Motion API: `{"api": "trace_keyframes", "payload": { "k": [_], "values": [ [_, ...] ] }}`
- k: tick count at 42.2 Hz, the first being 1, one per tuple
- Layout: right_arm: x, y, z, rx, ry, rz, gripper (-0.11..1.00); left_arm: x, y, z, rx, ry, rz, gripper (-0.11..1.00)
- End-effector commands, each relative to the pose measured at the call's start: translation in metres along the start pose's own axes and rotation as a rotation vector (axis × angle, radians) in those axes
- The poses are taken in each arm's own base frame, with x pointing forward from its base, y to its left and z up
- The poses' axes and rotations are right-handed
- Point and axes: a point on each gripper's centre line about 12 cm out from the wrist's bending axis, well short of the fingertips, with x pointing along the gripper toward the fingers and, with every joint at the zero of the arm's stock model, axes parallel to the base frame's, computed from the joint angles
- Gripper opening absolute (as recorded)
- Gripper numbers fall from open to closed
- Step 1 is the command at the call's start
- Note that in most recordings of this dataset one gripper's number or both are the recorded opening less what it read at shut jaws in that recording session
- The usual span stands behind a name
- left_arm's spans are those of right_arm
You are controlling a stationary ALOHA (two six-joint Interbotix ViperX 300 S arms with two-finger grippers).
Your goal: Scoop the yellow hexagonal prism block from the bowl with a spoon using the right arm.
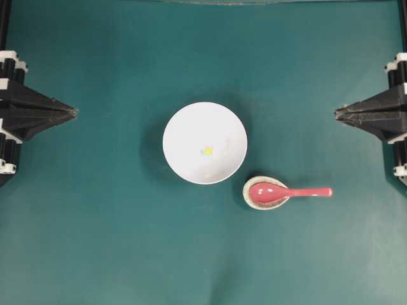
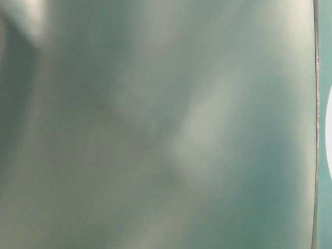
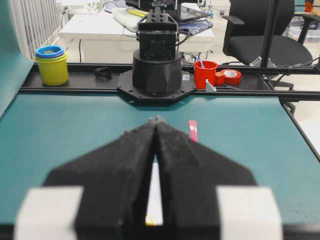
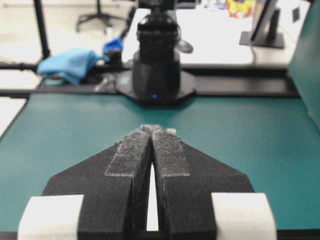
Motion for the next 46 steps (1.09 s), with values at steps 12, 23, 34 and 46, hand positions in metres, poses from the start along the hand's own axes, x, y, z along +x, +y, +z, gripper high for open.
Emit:
{"api": "trace_keyframes", "payload": {
  "k": [12, 23, 34, 46],
  "values": [
    [0.003, 0.000, 0.012, 0.005, -0.015, 0.000, 0.00, 0.002, 0.000, 0.007, -0.003, -0.018, 0.000, 0.00],
    [0.004, 0.000, 0.010, 0.014, -0.008, -0.002, 0.23, 0.002, 0.000, 0.007, -0.003, -0.018, 0.000, 0.00],
    [0.008, 0.000, 0.001, 0.015, 0.021, -0.002, 0.57, 0.002, 0.000, 0.007, 0.000, -0.018, 0.000, 0.00],
    [0.020, 0.002, -0.021, 0.020, 0.077, 0.007, 0.55, 0.002, 0.000, 0.007, 0.000, -0.018, 0.000, 0.00]
  ]
}}
